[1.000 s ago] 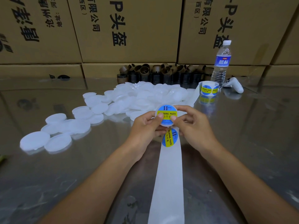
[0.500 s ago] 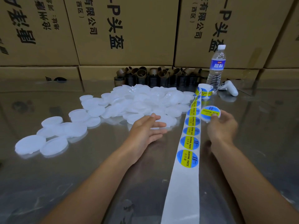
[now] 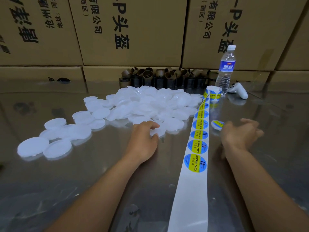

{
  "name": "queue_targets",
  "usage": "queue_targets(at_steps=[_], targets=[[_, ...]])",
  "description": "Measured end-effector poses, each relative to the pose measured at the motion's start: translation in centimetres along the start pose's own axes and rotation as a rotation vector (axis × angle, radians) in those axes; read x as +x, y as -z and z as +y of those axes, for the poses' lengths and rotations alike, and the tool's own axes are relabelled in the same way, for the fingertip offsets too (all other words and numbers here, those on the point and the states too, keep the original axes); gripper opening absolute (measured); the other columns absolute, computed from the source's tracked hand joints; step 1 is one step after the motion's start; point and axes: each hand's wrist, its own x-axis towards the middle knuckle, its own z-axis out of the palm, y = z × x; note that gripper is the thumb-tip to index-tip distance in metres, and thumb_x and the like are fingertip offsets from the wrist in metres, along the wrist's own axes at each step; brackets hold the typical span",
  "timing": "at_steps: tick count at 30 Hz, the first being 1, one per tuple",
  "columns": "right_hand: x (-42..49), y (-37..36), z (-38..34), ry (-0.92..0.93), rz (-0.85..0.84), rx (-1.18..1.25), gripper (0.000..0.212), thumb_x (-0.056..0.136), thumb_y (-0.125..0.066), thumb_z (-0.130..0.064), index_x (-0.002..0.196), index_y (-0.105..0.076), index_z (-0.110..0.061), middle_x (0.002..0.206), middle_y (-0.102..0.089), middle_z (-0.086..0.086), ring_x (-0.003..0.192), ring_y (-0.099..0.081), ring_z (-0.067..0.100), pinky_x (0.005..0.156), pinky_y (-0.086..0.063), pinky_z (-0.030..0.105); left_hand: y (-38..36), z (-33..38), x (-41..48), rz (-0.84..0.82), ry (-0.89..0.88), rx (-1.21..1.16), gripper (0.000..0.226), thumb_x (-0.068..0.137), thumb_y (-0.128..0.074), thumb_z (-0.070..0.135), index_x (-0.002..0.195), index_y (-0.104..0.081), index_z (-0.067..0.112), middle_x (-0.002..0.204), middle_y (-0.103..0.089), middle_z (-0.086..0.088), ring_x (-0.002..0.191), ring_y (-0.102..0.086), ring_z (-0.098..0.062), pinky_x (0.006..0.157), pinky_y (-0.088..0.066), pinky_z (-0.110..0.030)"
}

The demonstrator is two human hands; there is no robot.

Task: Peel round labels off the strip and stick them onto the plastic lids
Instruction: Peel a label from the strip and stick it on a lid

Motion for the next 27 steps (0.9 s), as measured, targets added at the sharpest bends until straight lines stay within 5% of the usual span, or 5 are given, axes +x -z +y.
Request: queue_targets(at_steps=[7,11,15,22,27], targets=[[-2.8,-0.4,-0.9,0.486,-0.218,0.048,0.023,0.083,-0.055,-0.002,0.104,-0.058,-0.010,0.106,-0.045,0.001,0.061,-0.043,0.005,0.068,-0.028,0.012,0.5,0.3,-0.4,-0.025,-0.037,0.163,0.022,0.089,-0.058,0.010,0.074,-0.063,0.025,0.077,-0.054,0.010,0.098,-0.045,-0.018,0.076,-0.032,-0.021],[-3.9,-0.6,-0.9,0.664,-0.523,0.068,0.032,0.083,-0.059,0.000,0.104,-0.061,-0.023,0.100,-0.052,-0.010,0.084,-0.052,0.008,0.076,-0.037,0.011,0.7,0.9,-0.4,0.014,-0.060,0.036,0.022,0.092,-0.058,0.019,0.073,-0.061,0.027,0.080,-0.060,0.012,0.096,-0.041,-0.011,0.084,-0.031,-0.024],[-4.8,-0.6,-0.6,0.818,-0.775,0.005,0.044,0.080,-0.068,-0.007,0.117,-0.062,-0.031,0.109,-0.053,-0.024,0.114,-0.040,0.000,0.096,-0.023,0.001,1.2,1.8,-0.2,-0.019,-0.069,-0.342,0.023,0.094,-0.058,0.021,0.072,-0.062,0.018,0.075,-0.060,0.011,0.073,-0.048,0.006,0.071,-0.035,-0.007],[-5.5,-0.3,-1.5,0.595,-0.963,0.082,0.014,0.084,-0.069,-0.016,0.085,-0.070,-0.030,0.083,-0.072,-0.002,0.085,-0.064,0.013,0.087,-0.049,0.036,1.1,2.2,-0.4,-0.137,0.035,-0.706,0.044,0.086,-0.049,0.053,0.078,-0.074,0.017,0.076,-0.067,-0.002,0.073,-0.059,-0.012,0.086,-0.049,-0.038],[-5.9,-0.2,-1.9,0.279,-1.086,0.238,0.003,0.083,-0.070,-0.020,0.080,-0.069,-0.020,0.074,-0.073,0.006,0.068,-0.066,0.014,0.077,-0.050,0.030,0.6,2.1,-0.3,-0.205,0.003,-0.911,0.028,0.086,-0.065,0.040,0.087,-0.069,0.013,0.079,-0.066,-0.004,0.075,-0.056,-0.018,0.066,-0.042,-0.031]])
